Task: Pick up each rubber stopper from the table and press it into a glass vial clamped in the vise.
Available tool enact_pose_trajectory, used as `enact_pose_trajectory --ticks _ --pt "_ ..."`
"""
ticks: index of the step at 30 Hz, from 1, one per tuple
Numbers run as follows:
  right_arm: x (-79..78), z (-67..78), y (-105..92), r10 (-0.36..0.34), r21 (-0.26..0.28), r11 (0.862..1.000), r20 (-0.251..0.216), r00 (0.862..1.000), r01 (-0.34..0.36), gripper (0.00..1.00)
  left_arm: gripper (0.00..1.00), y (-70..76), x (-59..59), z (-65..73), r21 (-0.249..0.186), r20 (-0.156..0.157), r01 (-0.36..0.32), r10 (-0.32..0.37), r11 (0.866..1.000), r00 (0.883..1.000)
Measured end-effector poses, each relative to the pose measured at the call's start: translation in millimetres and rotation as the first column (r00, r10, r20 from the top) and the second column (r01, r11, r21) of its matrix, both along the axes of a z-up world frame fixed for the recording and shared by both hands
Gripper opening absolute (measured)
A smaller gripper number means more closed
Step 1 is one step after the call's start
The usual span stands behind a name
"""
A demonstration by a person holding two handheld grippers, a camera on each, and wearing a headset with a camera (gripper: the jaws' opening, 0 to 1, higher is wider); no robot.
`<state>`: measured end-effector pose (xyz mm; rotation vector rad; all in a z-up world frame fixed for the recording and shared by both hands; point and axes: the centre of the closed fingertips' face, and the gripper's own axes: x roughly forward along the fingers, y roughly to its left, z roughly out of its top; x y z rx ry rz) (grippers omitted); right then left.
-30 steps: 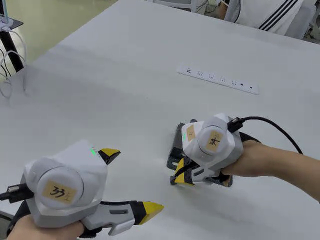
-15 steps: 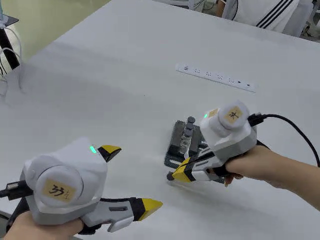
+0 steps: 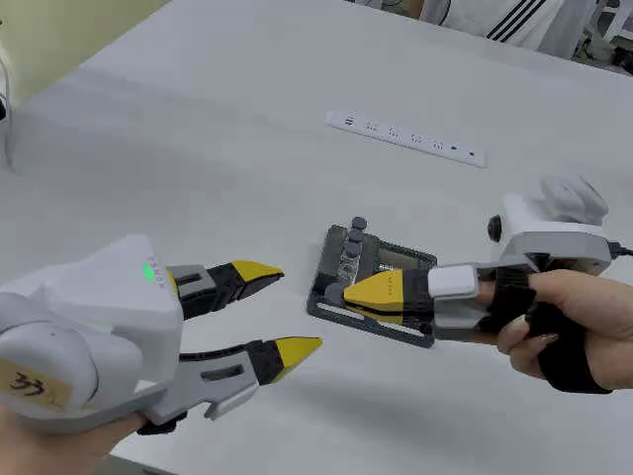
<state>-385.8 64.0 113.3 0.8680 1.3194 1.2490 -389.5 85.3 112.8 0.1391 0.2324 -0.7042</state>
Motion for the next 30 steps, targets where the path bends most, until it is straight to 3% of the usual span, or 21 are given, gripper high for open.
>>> enact_pose_trajectory --ticks 2,4,6,9,12,16,24,30 --pt "-8.4 3.3 0.3 0.001 0.014 1.000 -0.030 1.000 -0.001 0.00 0.24 -6.5 0.0 6.5 -0.041 -0.003 0.010 -0.010 0.999 1.000" --pt "-10.8 4.6 -0.2 -0.002 0.024 1.000 -0.049 0.999 0.003 0.00 0.20 -9.5 0.4 9.0 -0.049 0.002 0.015 -0.015 0.999 1.000" --pt "-13.3 4.7 -0.3 -0.009 0.024 1.000 -0.073 0.997 0.011 0.00 0.15 -16.2 -0.5 12.4 -0.117 -0.025 0.025 -0.028 0.993 0.999" --pt "-15.0 3.2 -1.4 0.001 0.017 1.000 -0.081 0.997 0.000 0.00 0.04 -18.9 -1.6 9.9 -0.103 -0.027 0.043 -0.046 0.994 0.999" --pt "-13.8 3.5 -2.4 0.003 0.022 1.000 -0.092 0.996 -0.001 0.00 0.11 -24.4 -3.6 8.1 -0.085 -0.026 0.062 -0.064 0.994 0.998" --pt "-16.1 6.1 -1.4 0.009 0.032 0.999 -0.083 0.997 -0.007 0.00 0.12 -23.5 -2.7 3.9 -0.092 -0.043 0.052 -0.056 0.994 0.998" --pt "-18.1 8.3 -2.7 0.020 0.046 0.999 -0.084 0.996 -0.016 0.00 0.08 -25.2 0.5 9.8 -0.134 -0.041 0.041 -0.047 0.990 0.998" --pt "-18.6 12.9 -0.5 0.015 0.064 0.998 -0.089 0.996 -0.009 0.00 0.08 -25.2 1.6 11.6 -0.139 -0.040 0.043 -0.049 0.989 0.998"
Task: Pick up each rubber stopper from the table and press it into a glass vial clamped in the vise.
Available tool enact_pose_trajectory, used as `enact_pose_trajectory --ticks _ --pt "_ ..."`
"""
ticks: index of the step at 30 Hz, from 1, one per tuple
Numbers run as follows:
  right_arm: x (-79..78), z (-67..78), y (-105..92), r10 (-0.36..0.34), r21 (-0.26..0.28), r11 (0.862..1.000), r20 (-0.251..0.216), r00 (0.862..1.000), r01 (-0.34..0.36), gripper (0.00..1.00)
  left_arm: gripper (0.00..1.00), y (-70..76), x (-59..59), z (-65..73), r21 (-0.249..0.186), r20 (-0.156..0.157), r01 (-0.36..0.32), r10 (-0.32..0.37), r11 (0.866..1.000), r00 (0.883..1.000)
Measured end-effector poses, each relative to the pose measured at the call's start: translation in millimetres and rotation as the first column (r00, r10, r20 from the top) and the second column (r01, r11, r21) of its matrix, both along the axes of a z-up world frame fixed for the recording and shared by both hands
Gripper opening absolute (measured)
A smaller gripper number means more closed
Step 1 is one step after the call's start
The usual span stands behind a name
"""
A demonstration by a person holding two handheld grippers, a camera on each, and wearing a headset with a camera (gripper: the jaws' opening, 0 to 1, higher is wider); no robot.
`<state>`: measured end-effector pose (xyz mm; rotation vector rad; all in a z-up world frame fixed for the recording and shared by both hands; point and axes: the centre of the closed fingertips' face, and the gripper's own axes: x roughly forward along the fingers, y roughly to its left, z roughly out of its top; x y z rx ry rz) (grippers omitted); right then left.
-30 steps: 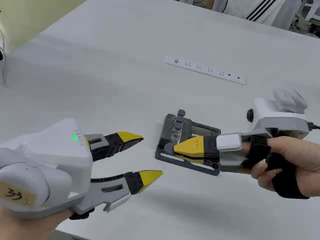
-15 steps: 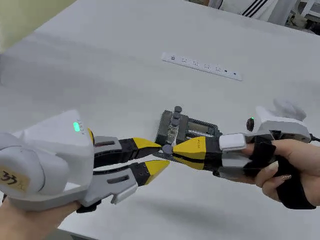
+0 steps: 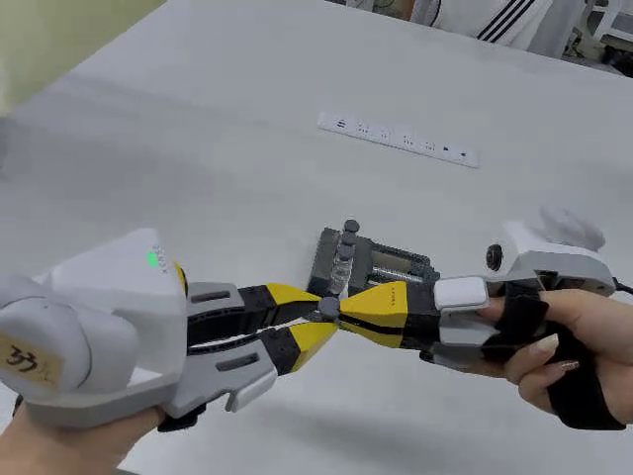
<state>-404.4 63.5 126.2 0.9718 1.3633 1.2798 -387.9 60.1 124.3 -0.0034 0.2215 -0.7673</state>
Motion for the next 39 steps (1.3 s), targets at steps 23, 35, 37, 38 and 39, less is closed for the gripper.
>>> enact_pose_trajectory --ticks 23,35,37,38,39 --pt "5.7 0.7 -0.5 -0.024 0.026 0.999 0.011 1.000 0.024 0.00 0.04 4.5 0.8 3.3 -0.027 0.006 -0.009 0.010 1.000 1.000" --pt "2.0 -2.7 -4.4 0.026 0.001 1.000 0.234 0.972 -0.027 0.02 0.03 4.7 3.0 -1.4 0.018 0.005 -0.017 0.017 1.000 1.000" --pt "5.0 -3.7 -5.1 0.053 -0.025 0.999 0.360 0.932 -0.047 0.15 0.03 6.9 3.2 -5.9 0.042 -0.004 -0.022 0.022 0.999 1.000" --pt "7.1 -5.7 -6.4 0.080 -0.056 0.996 0.432 0.898 -0.062 0.20 0.03 7.8 3.0 -8.0 0.060 -0.004 -0.021 0.021 0.998 1.000" --pt "10.3 -7.2 -7.0 0.108 -0.088 0.993 0.517 0.849 -0.073 0.23 0.03 7.8 2.8 -8.7 0.064 -0.005 -0.020 0.021 0.998 1.000"
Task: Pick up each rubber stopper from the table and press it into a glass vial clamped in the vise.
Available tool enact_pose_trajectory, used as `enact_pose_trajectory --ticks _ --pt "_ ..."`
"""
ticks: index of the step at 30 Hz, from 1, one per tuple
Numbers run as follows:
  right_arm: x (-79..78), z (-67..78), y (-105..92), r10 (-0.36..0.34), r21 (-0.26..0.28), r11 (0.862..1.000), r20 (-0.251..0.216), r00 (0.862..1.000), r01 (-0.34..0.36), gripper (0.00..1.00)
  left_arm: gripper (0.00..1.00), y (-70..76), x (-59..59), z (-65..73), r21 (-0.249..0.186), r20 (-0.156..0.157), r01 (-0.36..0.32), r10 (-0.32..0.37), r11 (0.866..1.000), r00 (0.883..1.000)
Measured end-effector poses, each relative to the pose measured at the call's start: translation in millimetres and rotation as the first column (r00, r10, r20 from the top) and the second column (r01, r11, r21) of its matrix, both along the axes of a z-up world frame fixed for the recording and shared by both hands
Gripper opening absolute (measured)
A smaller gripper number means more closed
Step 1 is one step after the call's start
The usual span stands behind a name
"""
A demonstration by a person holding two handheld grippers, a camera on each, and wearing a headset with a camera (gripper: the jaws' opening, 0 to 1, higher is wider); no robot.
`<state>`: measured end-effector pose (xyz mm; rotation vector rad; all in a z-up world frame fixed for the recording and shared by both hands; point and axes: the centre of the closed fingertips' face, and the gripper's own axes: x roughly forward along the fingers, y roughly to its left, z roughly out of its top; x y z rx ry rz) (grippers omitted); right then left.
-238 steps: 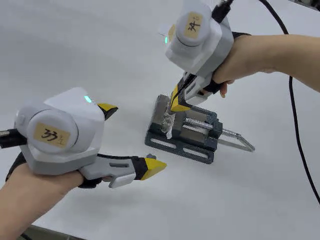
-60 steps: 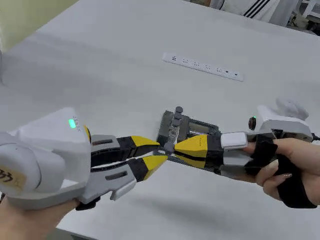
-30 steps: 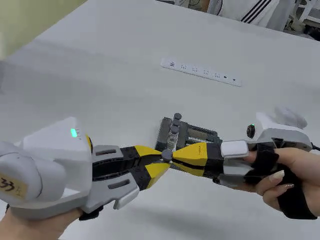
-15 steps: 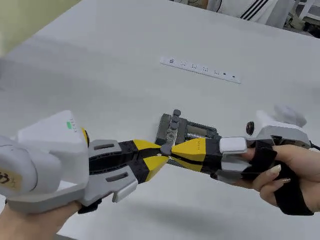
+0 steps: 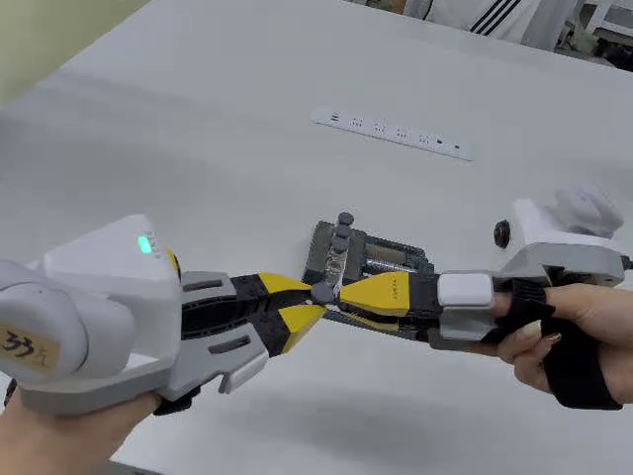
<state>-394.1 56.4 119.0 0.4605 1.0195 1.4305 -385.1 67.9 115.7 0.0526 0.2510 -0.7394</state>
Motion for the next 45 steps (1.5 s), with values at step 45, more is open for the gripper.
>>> enact_pose_trajectory --ticks 45 --pt "-8.4 -25.0 -2.3 0.763 -0.670 0.612 0.640 0.090 -0.421 0.08 0.03 -17.2 -8.0 -16.9 0.085 -0.047 0.117 -0.114 0.989 0.992"
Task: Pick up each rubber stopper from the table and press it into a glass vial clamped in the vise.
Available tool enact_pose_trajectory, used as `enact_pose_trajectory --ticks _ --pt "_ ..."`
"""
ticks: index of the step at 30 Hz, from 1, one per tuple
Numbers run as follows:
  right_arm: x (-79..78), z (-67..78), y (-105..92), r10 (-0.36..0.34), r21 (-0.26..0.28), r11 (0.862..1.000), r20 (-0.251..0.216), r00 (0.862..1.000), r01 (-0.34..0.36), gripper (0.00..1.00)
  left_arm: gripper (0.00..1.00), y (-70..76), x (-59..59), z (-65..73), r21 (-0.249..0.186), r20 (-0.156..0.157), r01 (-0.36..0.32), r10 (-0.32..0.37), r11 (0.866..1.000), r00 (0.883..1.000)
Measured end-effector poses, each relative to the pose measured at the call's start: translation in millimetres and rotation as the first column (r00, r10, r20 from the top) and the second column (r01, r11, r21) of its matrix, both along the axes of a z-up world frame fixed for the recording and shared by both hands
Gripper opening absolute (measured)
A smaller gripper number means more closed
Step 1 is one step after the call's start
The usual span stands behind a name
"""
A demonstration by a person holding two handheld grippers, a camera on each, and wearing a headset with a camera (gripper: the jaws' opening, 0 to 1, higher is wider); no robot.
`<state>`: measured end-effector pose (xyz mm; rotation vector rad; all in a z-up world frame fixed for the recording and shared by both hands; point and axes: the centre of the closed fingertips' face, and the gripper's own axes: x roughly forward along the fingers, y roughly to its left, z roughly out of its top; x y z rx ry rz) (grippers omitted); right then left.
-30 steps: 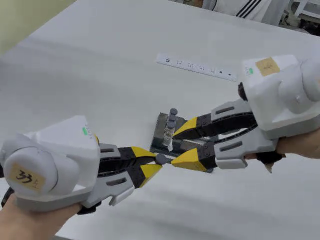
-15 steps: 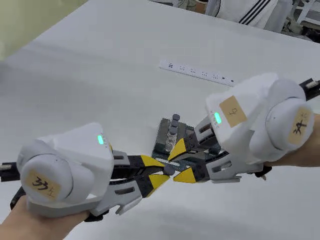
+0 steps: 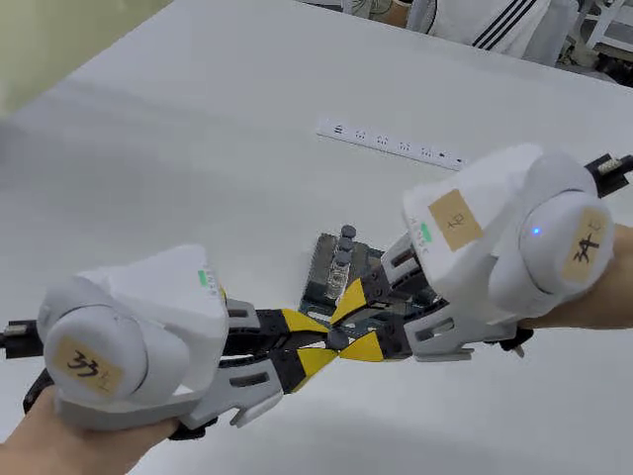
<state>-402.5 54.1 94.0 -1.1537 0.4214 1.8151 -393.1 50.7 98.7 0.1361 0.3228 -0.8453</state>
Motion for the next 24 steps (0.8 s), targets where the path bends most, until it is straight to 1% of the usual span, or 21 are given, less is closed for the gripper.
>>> enact_pose_trajectory --ticks 3,4,6,10,12,13,17,24 --pt "-0.4 0.7 -0.4 -0.004 0.000 1.000 -0.004 1.000 0.004 0.07 0.03 -0.6 0.0 0.4 0.005 0.004 0.004 -0.004 1.000 1.000" --pt "-0.9 0.6 -0.8 -0.001 -0.002 1.000 -0.003 1.000 0.001 0.07 0.03 -0.9 -0.1 0.1 0.002 0.001 0.006 -0.006 1.000 1.000" --pt "-0.8 -0.8 -2.4 0.009 -0.015 1.000 0.001 1.000 -0.009 0.07 0.03 -2.3 0.0 -1.5 0.005 0.000 0.016 -0.016 1.000 1.000" --pt "0.7 -0.6 -5.5 -0.006 -0.037 0.999 -0.009 1.000 0.006 0.07 0.03 -7.0 1.8 -1.7 0.005 -0.002 0.028 -0.028 1.000 1.000" --pt "1.6 1.1 -7.3 -0.021 -0.044 0.999 -0.019 1.000 0.020 0.07 0.03 -8.7 3.0 -0.7 0.009 0.001 0.038 -0.038 0.999 0.999" --pt "1.8 1.8 -7.9 -0.026 -0.046 0.999 -0.023 0.999 0.025 0.07 0.03 -9.6 3.4 -0.1 0.018 0.010 0.048 -0.048 0.999 0.999" --pt "4.0 0.1 -9.3 -0.028 -0.059 0.998 -0.029 0.999 0.026 0.06 0.03 -11.7 4.9 -0.5 0.031 0.016 0.062 -0.062 0.998 0.998" --pt "3.1 -2.4 -8.8 -0.024 -0.073 0.997 -0.049 0.998 0.021 0.06 0.04 -11.1 5.4 -4.0 0.026 0.003 0.053 -0.054 0.998 0.999"
